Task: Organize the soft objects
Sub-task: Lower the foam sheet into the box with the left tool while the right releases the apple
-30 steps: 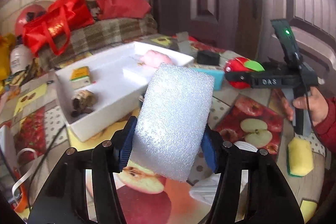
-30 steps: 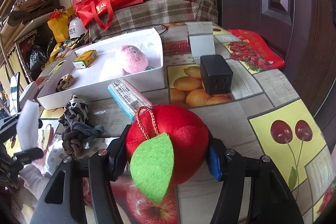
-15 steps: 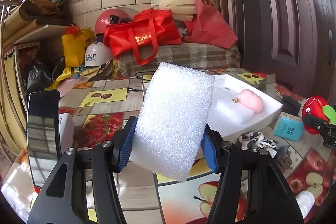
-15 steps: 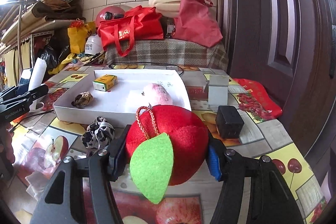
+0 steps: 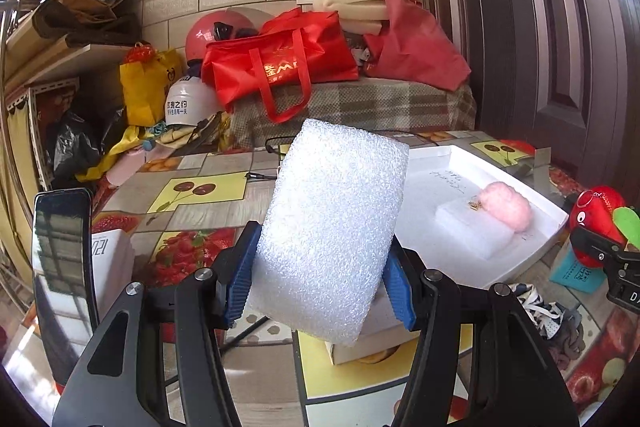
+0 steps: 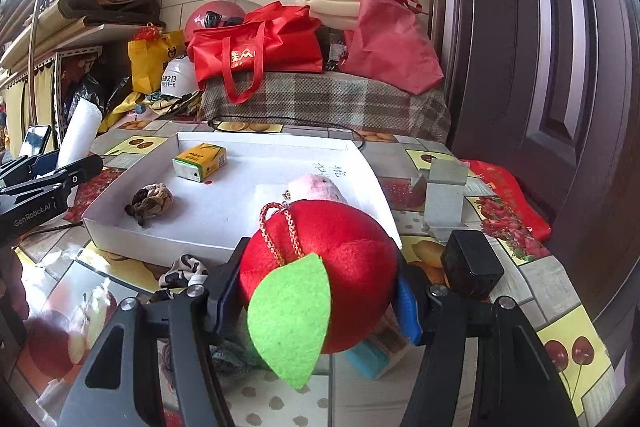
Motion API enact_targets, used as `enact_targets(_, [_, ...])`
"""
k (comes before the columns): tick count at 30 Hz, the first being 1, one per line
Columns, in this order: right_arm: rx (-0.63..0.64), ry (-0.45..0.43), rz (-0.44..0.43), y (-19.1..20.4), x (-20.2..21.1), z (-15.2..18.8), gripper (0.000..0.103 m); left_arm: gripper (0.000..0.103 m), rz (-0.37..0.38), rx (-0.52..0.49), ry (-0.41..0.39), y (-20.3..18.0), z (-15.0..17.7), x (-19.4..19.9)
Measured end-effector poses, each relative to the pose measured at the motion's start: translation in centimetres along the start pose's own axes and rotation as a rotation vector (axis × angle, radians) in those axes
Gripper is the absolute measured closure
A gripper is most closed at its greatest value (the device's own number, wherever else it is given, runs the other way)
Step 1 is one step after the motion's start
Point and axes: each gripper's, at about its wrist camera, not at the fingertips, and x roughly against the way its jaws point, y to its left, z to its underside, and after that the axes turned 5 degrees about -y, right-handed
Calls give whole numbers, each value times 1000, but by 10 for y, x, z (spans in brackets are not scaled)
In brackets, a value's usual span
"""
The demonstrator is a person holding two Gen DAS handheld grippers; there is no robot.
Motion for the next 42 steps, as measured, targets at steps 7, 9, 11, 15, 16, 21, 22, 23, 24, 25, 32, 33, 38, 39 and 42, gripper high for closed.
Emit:
enact_targets(7, [5,-4,-1,9,-22,-10,40,45,-10,7,19,0,-5,-20])
enact_targets(9, [5,-2,-3,12,-30,-13,40,45,-6,-1,22,-3,-7,-24])
enact_targets(11, [-1,1,-7,13,-37,-15,40,45,-4,-8,31,-5,-8,-29])
enact_targets(15, [-49,10,-10,9,-57,-23,40,45,4,-9,55,-8,-9,-40])
enact_targets(16, [-62,12,-10,7,-63,-25,40,45,5,-7,60,-9,-10,-43])
enact_targets(21, [-93,24,-22,10,-87,-34,40,45,7,-9,60,-13,-14,-53])
enact_targets(22, [-90,32,-24,13,-92,-36,40,45,11,-14,62,-14,-14,-55])
enact_targets(23, [-87,37,-30,15,-96,-37,40,45,21,-21,69,-15,-14,-57])
enact_targets(24, [-84,43,-42,16,-99,-37,39,43,27,-31,80,-17,-14,-59])
enact_targets(25, [-80,54,-55,18,-102,-38,37,38,30,-39,87,-19,-14,-61])
enact_targets(32, [-110,35,-43,13,-98,-37,13,0,-10,-28,19,-15,-15,-48])
enact_targets(33, [-107,28,-41,14,-97,-37,10,0,-16,-26,15,-15,-15,-48])
enact_targets(38, [-83,-33,-34,19,-85,-38,0,0,-35,3,-27,-7,-14,-38])
enact_targets(39, [-80,-39,-37,18,-83,-39,0,0,-27,10,-33,-6,-13,-35])
enact_targets(42, [-71,-36,-60,15,-71,-35,0,0,32,5,-12,-4,-9,-24])
